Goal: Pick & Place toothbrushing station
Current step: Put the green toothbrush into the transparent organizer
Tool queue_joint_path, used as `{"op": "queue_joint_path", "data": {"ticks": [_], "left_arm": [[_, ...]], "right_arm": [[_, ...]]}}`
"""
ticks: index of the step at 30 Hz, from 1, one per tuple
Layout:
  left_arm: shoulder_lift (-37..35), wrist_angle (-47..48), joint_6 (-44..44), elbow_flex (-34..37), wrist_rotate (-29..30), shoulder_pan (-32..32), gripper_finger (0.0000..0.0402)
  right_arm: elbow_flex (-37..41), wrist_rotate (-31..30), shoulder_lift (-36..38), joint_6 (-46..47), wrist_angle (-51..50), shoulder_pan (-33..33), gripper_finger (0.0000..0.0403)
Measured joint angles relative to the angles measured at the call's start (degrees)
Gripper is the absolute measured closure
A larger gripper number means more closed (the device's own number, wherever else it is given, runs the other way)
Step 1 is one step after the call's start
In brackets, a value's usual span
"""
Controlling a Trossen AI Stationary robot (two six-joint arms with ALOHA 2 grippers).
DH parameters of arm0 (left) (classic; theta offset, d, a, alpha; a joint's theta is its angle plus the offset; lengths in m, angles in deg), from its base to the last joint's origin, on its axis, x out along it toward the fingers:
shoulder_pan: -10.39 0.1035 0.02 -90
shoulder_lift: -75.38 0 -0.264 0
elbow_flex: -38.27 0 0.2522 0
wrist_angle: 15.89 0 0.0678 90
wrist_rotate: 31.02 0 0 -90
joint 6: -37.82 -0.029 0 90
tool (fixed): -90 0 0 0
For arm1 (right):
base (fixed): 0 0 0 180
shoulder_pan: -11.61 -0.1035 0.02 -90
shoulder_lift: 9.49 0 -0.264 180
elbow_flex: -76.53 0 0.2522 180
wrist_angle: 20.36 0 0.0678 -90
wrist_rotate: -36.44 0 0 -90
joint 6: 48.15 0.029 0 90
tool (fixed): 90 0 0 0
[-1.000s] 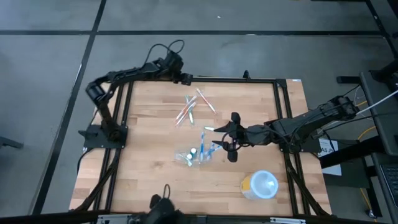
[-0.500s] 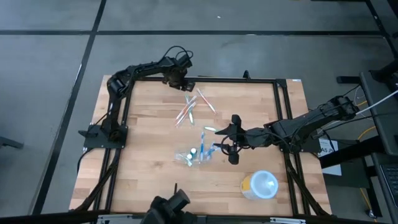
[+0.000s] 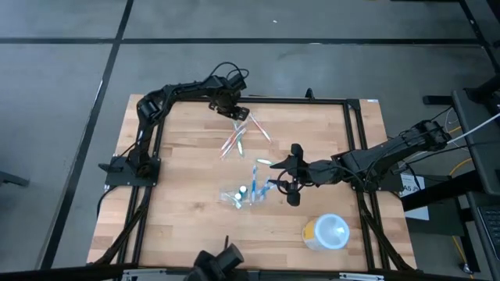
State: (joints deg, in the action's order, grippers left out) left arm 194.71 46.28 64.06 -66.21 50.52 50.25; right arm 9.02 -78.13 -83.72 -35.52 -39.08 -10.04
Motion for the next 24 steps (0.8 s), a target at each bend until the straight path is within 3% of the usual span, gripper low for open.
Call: {"op": "queue_joint_path", "data": {"ticks": [24], "left_arm": [[1.9,-2.0,-0.4,0.2,0.8,-0.6,0.0247]], "right_arm": [[0.0,0.0,1.6,-0.7,-1.5,0.0,0.0184]]}}
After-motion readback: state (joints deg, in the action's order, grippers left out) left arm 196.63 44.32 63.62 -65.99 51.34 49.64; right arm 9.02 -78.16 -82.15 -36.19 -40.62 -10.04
